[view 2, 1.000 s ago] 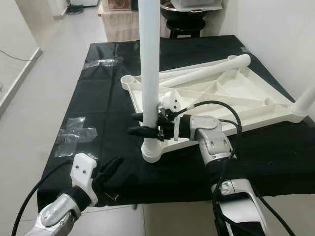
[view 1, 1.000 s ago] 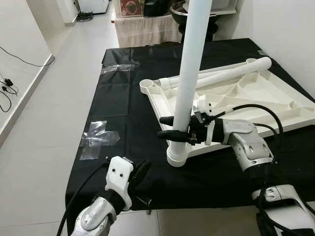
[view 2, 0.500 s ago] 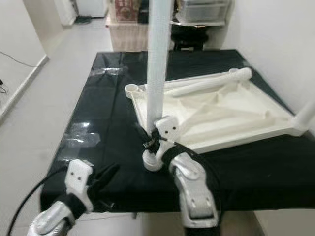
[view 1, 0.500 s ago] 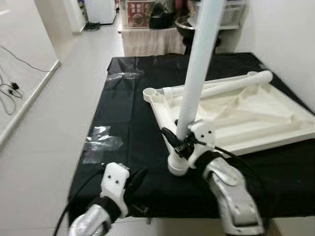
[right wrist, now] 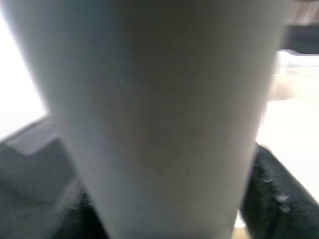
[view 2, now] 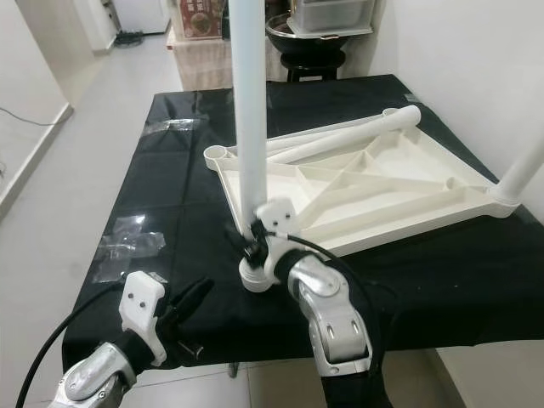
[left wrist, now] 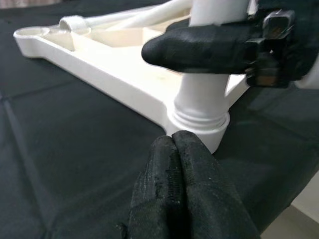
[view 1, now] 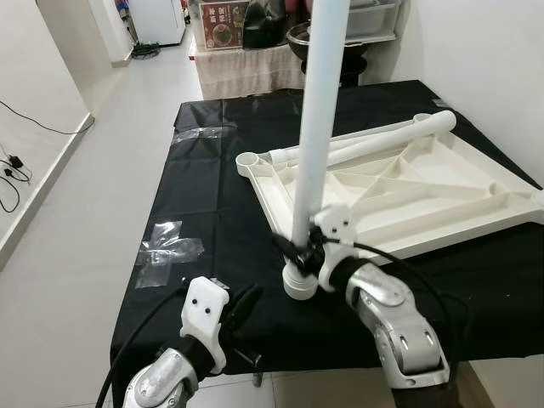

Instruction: Building children table

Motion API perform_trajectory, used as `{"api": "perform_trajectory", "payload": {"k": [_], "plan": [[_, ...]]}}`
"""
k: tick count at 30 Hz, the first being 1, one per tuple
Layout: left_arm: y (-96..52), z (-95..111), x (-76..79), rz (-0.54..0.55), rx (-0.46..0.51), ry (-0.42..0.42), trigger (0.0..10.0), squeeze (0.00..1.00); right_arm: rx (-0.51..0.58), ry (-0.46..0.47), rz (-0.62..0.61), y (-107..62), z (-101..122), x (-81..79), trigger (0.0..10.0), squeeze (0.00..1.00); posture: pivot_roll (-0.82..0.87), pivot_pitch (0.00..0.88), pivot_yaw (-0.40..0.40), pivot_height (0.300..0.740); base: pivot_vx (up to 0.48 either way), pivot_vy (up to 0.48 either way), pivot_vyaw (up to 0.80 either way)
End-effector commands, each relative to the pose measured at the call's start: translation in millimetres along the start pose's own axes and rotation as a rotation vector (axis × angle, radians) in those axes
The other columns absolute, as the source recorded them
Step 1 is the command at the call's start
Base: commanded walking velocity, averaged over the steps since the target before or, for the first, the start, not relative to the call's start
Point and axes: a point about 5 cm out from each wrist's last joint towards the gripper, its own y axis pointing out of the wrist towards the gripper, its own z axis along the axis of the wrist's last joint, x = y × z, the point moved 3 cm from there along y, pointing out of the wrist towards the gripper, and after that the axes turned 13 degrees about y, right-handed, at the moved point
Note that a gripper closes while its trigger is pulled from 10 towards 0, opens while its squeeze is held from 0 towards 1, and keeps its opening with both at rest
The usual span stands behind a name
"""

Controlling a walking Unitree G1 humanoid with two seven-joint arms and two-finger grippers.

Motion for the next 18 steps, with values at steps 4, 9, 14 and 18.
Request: {"api": "perform_trajectory", "payload": {"k": [4,9,14,18], "plan": [[-0.5,-7,-0.2,-0.004,-0.03,-0.009,10.0,0.0,0.034,-0.057,0.311,4.6,27,-23.8,10.0,1.0,0.04,0.143,0.033,0.74,0.0,0.0,0.0],[0.6,-6,1.5,-0.006,-0.028,-0.01,10.0,0.0,-0.066,-0.179,0.601,-0.8,31,-26.4,10.0,0.85,0.05,0.137,0.023,0.74,0.0,0.0,0.0],[0.0,-6,1.9,-0.001,-0.028,-0.009,10.0,0.0,-0.197,-0.206,0.765,-3.1,20,-24.2,10.0,0.0,0.06,0.135,0.02,0.74,0.0,0.0,0.0],[-0.1,-6,2.0,0.0,-0.027,-0.01,10.0,0.0,-0.216,-0.142,0.781,2.5,17,-19.3,10.0,0.0,0.06,0.136,0.018,0.74,0.0,0.0,0.0]]}}
